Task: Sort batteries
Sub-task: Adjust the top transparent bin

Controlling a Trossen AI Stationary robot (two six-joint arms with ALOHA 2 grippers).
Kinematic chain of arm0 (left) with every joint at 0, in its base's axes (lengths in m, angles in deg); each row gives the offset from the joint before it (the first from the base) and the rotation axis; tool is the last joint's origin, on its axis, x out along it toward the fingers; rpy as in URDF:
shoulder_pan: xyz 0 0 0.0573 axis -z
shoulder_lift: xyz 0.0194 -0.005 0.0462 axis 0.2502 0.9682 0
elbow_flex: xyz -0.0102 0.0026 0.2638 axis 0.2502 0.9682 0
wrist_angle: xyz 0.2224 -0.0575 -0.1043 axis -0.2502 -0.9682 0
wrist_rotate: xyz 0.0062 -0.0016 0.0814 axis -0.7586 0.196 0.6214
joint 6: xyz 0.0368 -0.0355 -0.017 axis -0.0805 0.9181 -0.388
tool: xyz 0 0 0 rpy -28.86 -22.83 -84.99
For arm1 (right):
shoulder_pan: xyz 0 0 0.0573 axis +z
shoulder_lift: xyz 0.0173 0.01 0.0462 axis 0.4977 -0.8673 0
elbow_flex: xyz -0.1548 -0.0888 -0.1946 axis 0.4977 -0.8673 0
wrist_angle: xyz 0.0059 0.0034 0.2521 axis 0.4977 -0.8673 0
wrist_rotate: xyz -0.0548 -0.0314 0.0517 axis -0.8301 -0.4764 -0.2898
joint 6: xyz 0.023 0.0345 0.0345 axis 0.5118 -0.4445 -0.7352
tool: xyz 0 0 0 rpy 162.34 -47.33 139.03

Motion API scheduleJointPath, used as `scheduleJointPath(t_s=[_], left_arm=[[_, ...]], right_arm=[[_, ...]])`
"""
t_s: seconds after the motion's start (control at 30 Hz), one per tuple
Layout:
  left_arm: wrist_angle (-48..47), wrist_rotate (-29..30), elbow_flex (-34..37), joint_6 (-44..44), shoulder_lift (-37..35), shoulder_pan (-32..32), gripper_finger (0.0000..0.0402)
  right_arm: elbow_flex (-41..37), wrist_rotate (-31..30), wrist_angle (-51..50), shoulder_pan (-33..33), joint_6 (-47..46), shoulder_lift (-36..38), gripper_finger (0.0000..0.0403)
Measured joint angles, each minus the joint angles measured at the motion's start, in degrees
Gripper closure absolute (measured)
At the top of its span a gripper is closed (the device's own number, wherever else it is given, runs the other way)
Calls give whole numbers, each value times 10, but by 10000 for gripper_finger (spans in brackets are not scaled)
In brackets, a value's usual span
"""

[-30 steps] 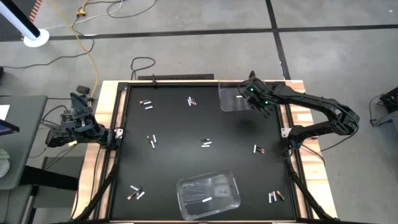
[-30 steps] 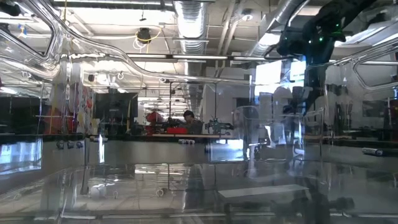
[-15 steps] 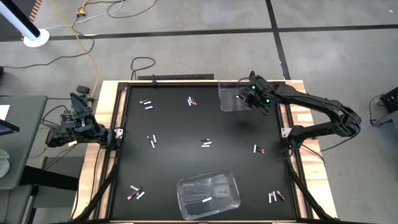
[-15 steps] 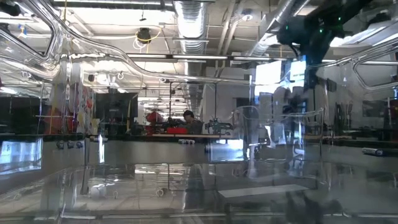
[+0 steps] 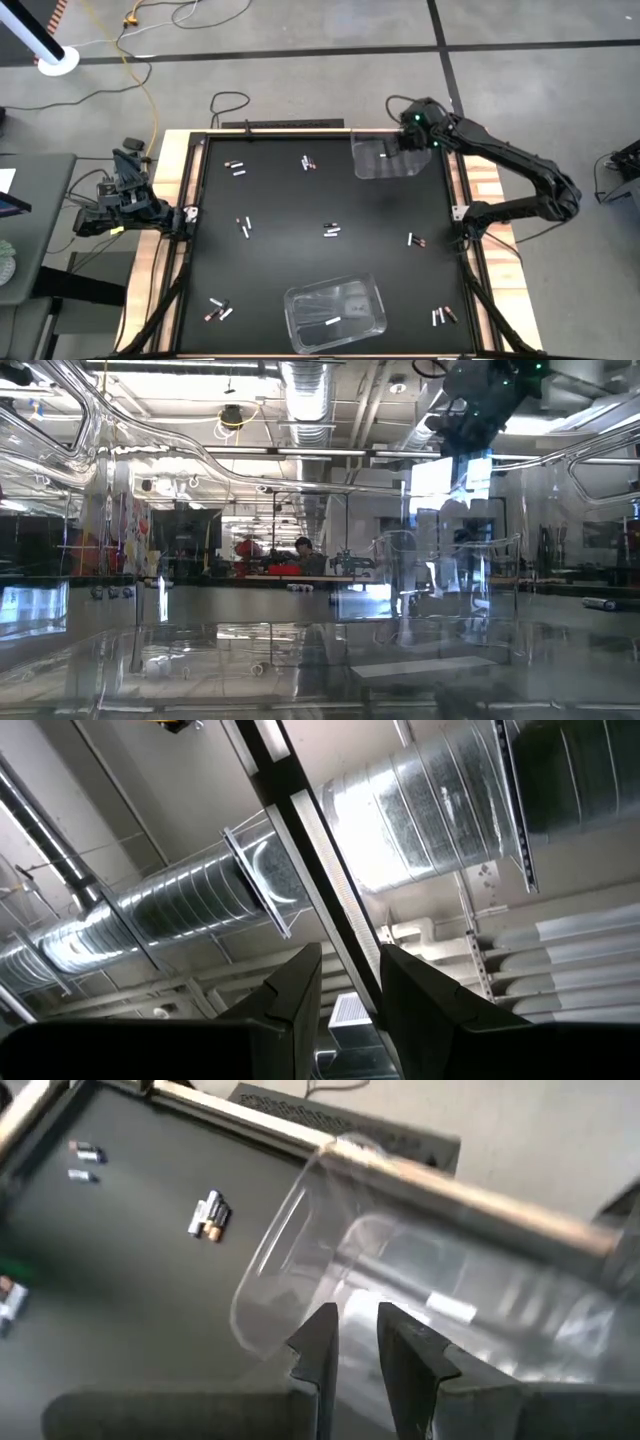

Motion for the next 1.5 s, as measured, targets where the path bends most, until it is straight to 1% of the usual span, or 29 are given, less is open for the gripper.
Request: scheduleJointPath(t_s=[0.1, 0.33, 0.43, 0.57, 0.83, 0.93, 1.03, 1.17, 1.27, 1.33, 1.47, 1.5], left_arm=[[0, 0, 0, 0, 0, 0, 300], [0, 0, 0, 0, 0, 0, 300], [0, 0, 0, 0, 0, 0, 300], [0, 0, 0, 0, 0, 0, 300], [0, 0, 0, 0, 0, 0, 300], [0, 0, 0, 0, 0, 0, 300], [0, 0, 0, 0, 0, 0, 300], [0, 0, 0, 0, 0, 0, 300], [0, 0, 0, 0, 0, 0, 300], [0, 0, 0, 0, 0, 0, 300], [0, 0, 0, 0, 0, 0, 300], [0, 0, 0, 0, 0, 0, 300]], right_arm=[[24, 0, -24, -3, 83, -19, 310], [101, 1, -183, -3, 263, -101, 310], [123, 1, -223, -2, 337, -138, 305], [130, 1, -234, 2, 422, -175, 284], [130, 1, -263, 20, 555, -232, 216], [130, 2, -264, 25, 591, -252, 206], [127, 3, -264, 26, 597, -279, 207], [127, 2, -259, 26, 587, -321, 222], [127, 2, -255, 25, 545, -351, 247], [127, 2, -253, 25, 513, -363, 279], [127, -3, -252, 25, 457, -370, 373], [128, -4, -251, 25, 438, -370, 386]])
